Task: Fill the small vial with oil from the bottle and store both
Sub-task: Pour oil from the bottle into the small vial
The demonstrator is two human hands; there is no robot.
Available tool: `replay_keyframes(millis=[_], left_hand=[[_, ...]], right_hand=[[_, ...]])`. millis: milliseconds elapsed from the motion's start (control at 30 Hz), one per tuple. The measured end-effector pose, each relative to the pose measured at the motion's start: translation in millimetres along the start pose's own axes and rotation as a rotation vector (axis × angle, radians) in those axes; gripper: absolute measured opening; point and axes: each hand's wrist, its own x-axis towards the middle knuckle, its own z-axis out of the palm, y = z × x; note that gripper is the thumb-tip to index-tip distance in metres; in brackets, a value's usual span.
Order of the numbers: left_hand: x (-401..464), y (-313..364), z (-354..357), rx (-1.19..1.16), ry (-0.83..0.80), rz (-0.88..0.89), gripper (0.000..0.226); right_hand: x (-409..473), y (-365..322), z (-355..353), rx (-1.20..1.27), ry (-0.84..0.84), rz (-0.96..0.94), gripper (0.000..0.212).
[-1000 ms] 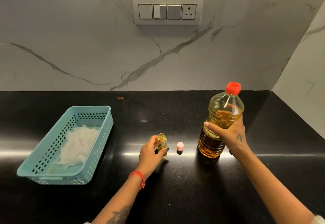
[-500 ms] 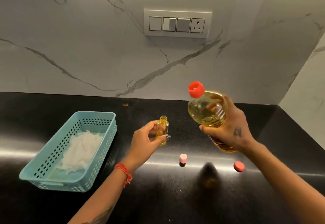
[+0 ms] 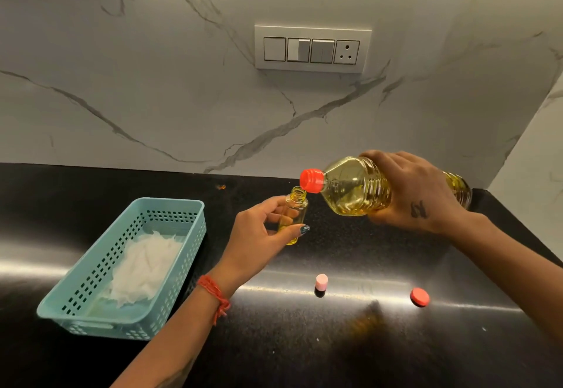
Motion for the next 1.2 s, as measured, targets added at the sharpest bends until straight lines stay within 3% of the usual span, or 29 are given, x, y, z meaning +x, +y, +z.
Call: replay_keyframes(millis=[633,1200], left_hand=[[8.2,0.6,1.4,0.020,-0.010,-0.005,0.043],[10.5,-2.5,-1.6,0.026,-0.010,-0.020,0.040]], right_hand=[[15.3,10.0,-17.4,-0.207,0.010,-0.112,0.085],[26.5,11.0,-21.3,-0.216,0.006,-0.162,0.084]])
